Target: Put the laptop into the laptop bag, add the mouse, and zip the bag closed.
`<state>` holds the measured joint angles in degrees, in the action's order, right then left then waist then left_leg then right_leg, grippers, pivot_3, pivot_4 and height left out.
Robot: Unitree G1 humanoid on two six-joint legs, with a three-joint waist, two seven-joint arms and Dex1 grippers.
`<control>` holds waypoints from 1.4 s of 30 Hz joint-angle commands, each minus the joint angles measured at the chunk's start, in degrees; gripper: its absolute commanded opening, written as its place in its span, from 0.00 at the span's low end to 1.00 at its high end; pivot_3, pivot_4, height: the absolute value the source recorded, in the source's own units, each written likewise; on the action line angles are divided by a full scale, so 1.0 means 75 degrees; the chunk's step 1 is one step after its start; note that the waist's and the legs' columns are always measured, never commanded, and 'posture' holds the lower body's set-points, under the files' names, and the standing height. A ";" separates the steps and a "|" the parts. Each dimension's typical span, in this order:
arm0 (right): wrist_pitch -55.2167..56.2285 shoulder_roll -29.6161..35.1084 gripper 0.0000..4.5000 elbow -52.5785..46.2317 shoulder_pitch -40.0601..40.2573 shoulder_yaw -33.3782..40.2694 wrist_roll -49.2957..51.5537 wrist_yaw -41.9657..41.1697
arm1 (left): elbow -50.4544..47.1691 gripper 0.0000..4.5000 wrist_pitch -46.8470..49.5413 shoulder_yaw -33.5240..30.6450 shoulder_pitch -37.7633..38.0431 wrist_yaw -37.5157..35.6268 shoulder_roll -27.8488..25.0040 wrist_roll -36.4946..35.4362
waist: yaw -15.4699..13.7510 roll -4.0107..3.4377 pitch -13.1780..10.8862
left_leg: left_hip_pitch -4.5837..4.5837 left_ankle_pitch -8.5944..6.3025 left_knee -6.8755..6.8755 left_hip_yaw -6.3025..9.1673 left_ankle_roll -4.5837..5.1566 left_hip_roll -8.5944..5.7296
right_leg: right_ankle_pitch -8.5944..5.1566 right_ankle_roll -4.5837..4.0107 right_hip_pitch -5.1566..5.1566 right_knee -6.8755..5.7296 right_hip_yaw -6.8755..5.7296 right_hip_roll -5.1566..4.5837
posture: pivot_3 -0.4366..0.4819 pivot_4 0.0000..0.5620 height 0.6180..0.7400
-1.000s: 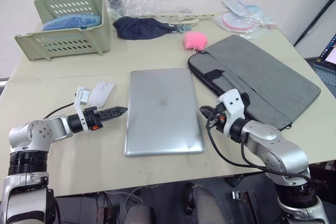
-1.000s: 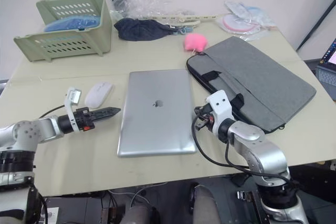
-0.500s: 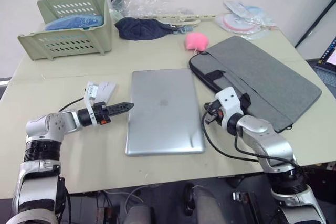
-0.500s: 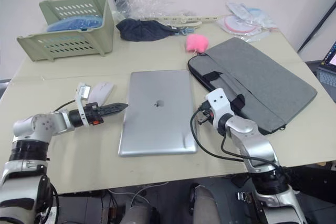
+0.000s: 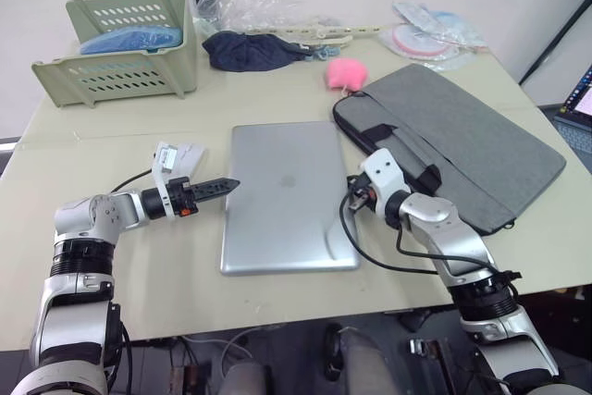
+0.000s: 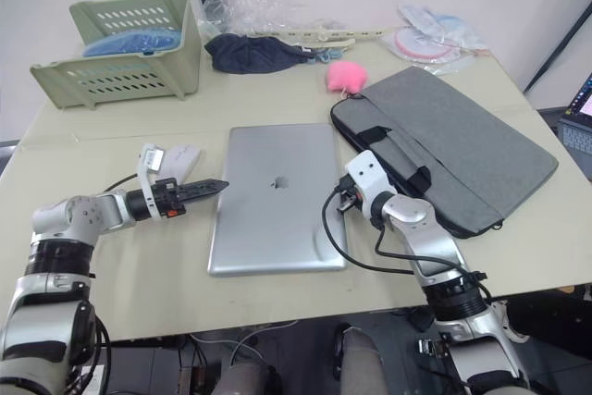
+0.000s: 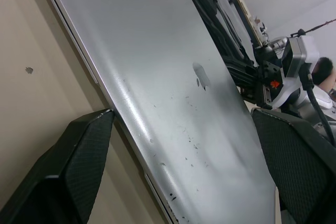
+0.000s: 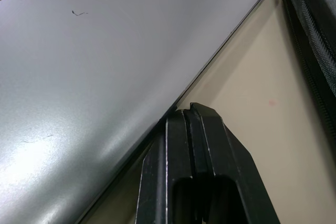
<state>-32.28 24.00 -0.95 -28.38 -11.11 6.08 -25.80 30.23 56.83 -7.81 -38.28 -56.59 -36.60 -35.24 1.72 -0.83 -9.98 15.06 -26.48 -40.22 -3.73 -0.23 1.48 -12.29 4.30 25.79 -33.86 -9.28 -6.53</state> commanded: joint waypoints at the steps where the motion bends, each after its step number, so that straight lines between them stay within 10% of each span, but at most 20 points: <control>1: 0.0257 -0.0197 0.03 -0.0131 -0.0127 -0.0287 -0.0042 -0.0376 | 0.0216 1.00 0.0353 0.0418 0.0101 0.0048 0.0113 0.0322 | 0.0004 -0.0004 0.0006 | 0.0000 0.0000 0.0000 0.0000 0.0000 0.0001 | 0.0000 0.0000 0.0000 0.0000 0.0000 0.0001 | 0.48 0.27 1.00; 42: 0.0239 -0.0753 0.03 -0.0434 0.0141 -0.0407 -0.0517 -0.0635 | 0.0231 1.00 0.1112 0.0685 -0.0661 0.0462 0.0960 0.1122 | -0.0037 -0.0090 0.0130 | -0.0041 0.0000 0.0007 0.0016 -0.0001 -0.0001 | 0.0000 0.0000 -0.0046 0.0004 0.0011 -0.0006 | 0.48 0.27 1.00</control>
<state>-31.56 21.08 -0.26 -27.38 -10.88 0.46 -27.67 31.63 63.51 -5.88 -44.56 -53.82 -33.66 -26.65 1.44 -1.50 -9.00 14.75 -26.48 -40.16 -3.60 -0.23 1.48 -12.30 4.30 25.45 -33.83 -9.20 -6.58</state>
